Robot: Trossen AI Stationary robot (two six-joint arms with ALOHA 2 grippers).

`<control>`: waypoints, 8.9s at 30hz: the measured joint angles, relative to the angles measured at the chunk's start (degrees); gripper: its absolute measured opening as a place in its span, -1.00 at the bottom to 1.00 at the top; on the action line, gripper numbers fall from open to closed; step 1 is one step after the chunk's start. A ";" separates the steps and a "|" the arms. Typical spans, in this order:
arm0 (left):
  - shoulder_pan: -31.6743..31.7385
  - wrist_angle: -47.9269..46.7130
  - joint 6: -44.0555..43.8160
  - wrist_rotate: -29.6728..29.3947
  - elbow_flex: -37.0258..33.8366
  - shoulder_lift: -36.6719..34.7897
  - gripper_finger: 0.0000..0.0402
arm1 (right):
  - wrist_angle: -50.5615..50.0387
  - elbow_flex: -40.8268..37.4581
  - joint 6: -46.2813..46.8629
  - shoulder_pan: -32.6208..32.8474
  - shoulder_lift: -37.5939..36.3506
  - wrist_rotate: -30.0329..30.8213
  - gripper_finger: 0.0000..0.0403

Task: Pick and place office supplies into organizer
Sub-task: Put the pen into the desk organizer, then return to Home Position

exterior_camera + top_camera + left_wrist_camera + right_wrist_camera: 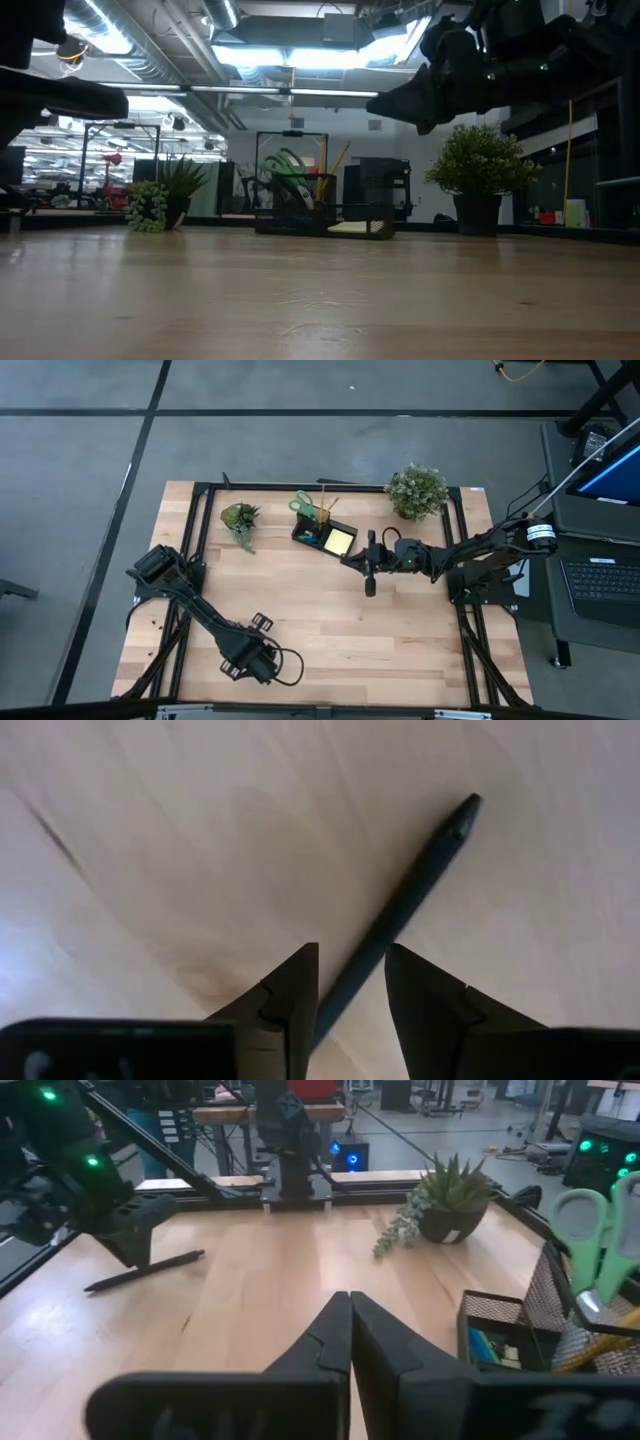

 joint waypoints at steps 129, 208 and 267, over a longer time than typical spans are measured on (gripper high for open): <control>66.72 106.74 16.90 8.76 -36.12 -22.09 -0.87 | -8.91 0.00 6.03 5.66 0.02 0.65 -0.95; 67.32 127.84 6.01 6.26 -35.67 2.43 -0.61 | -8.63 0.00 5.79 5.63 0.00 0.80 -0.95; 63.75 62.75 16.49 4.19 -60.12 -97.16 -0.99 | 0.20 -0.04 5.99 5.20 -0.75 0.63 -0.95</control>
